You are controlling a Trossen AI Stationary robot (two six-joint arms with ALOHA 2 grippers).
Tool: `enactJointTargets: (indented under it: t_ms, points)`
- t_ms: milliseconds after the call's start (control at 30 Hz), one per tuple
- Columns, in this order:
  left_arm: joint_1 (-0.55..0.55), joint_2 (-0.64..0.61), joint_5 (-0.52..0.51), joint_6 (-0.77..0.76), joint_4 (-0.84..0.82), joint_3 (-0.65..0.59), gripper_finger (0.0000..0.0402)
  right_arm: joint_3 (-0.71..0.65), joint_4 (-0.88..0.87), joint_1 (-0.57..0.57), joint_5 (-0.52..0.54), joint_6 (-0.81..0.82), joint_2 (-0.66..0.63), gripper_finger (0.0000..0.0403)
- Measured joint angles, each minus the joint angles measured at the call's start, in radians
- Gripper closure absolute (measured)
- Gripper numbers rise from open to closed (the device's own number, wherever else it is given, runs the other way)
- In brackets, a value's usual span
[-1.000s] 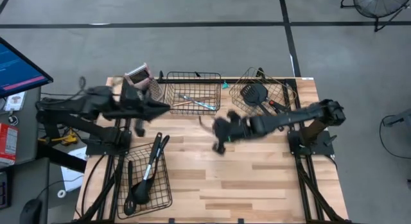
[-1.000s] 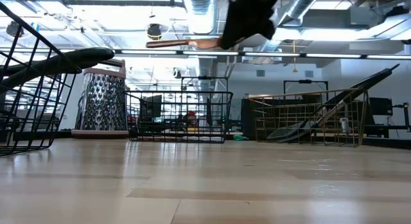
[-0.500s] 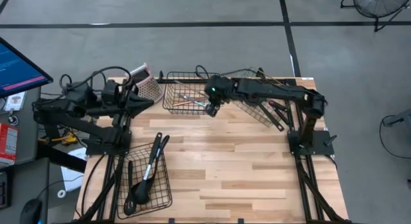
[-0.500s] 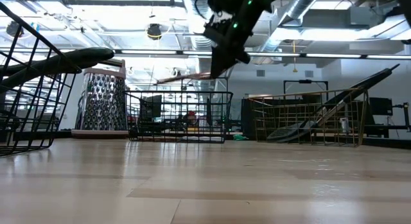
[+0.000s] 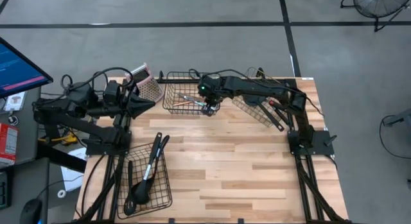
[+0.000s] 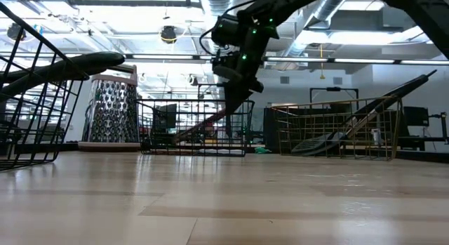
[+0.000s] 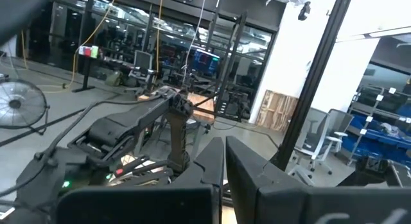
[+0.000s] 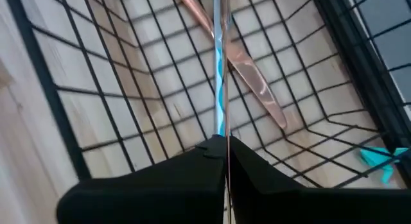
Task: Pick & Place Kitchen Items
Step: Put the brown knife into the top black wire basket
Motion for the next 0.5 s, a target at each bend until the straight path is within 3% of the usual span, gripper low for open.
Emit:
enactJointTargets:
  t_ms: [500]
  points:
    - [0.000, -0.001, 0.003, -0.016, 0.000, 0.000, 0.0400, 0.028, 0.006, 0.005, 0.008, 0.003, 0.049, 0.0393]
